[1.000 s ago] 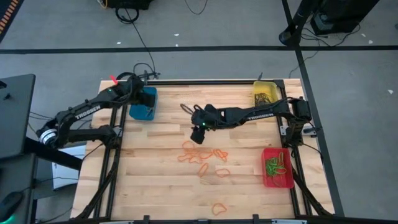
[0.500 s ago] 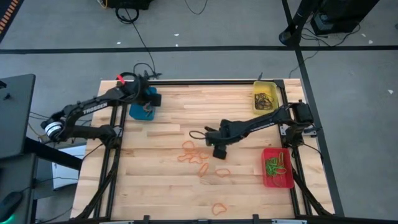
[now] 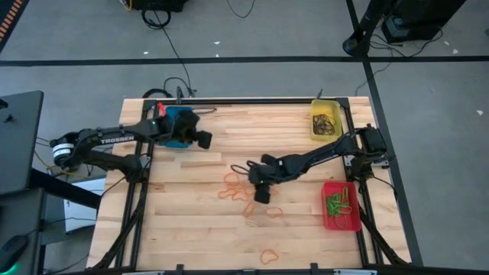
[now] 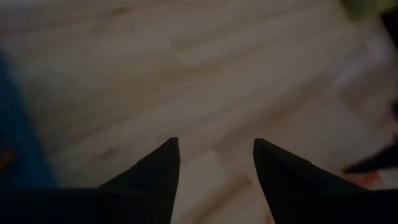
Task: Sort rubber bands into baskets
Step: Put the orange rubber band into the blue bin
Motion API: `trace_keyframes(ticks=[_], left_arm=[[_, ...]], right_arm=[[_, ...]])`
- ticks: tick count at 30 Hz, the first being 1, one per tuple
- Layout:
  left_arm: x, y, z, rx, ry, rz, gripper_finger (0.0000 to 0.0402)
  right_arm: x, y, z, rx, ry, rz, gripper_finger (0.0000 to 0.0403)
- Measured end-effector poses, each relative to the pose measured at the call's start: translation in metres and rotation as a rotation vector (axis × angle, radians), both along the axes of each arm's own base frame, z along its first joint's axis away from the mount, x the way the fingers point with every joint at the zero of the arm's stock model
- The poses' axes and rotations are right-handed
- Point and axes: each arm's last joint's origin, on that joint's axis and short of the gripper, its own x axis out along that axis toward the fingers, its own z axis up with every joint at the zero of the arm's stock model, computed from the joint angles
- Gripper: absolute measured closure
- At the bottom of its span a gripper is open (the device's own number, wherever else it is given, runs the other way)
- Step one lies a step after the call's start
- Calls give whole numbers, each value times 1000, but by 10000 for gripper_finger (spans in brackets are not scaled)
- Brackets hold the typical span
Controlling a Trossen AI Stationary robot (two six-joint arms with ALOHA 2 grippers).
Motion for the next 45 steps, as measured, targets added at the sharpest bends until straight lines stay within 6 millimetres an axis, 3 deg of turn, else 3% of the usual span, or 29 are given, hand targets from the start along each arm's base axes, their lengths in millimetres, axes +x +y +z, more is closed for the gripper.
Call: trace_keyframes(ticks=[6,9,15,23,28,32,35,41,45], left_arm=[[12,-33,0,31,11,-193,195],[15,-51,0,61,23,-292,195],[17,-70,-1,81,38,-324,195],[13,-80,-4,43,78,-327,195],[15,-80,-5,92,89,-336,195],[23,-80,-4,137,47,-411,195],[26,-81,-3,125,10,-455,195],[29,-82,-2,129,-10,-482,195],[31,-85,-1,94,-45,-576,195]], right_arm=[[25,-17,14,54,-279,-28,230],[35,-27,8,4,-348,-40,230],[56,-45,-25,-43,-242,-16,230],[61,-48,-36,20,-172,64,240],[62,-37,-39,-49,-163,189,282],[63,-30,-45,-76,-156,270,346],[62,-29,-47,-66,-134,234,391],[54,-22,-26,-153,-124,163,397],[59,-12,14,-241,-223,197,398]])
